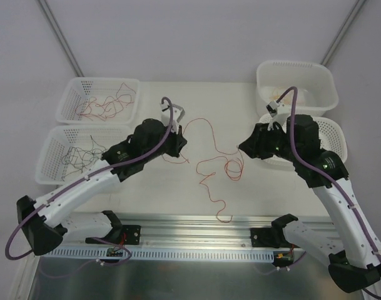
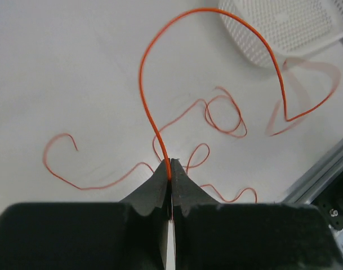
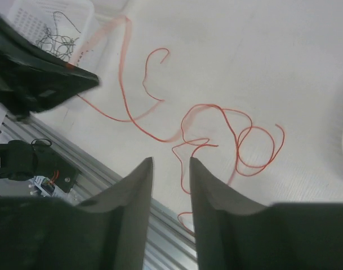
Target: Untangle the cables
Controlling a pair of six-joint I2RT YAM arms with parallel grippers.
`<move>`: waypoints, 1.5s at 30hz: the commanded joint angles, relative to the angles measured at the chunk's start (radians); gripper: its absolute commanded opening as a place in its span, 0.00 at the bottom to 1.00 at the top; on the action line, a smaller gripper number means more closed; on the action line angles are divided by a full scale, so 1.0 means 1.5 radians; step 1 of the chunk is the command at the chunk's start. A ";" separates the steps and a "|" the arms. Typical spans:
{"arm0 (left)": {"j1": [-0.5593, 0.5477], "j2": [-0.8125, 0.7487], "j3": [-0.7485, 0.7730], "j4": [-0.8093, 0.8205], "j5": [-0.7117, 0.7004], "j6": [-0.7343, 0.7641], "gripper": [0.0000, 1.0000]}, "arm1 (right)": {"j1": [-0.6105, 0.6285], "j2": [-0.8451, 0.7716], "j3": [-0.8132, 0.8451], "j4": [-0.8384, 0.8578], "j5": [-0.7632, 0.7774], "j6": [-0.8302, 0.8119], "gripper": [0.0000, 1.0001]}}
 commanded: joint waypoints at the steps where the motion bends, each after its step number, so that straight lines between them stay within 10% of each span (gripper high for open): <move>1: 0.005 -0.055 0.148 -0.139 -0.076 0.078 0.00 | -0.002 0.016 -0.034 0.019 0.018 -0.006 0.44; 7: 0.007 -0.010 0.467 -0.283 -0.092 0.137 0.00 | 0.014 0.017 -0.069 0.024 0.021 -0.022 0.72; 14: 0.006 0.037 0.595 -0.311 -0.061 0.146 0.01 | 0.048 0.004 -0.069 0.062 -0.023 -0.076 0.88; 45: 0.005 0.061 0.502 -0.311 0.049 0.205 0.02 | 0.151 0.096 -0.128 0.419 -0.149 -0.144 0.97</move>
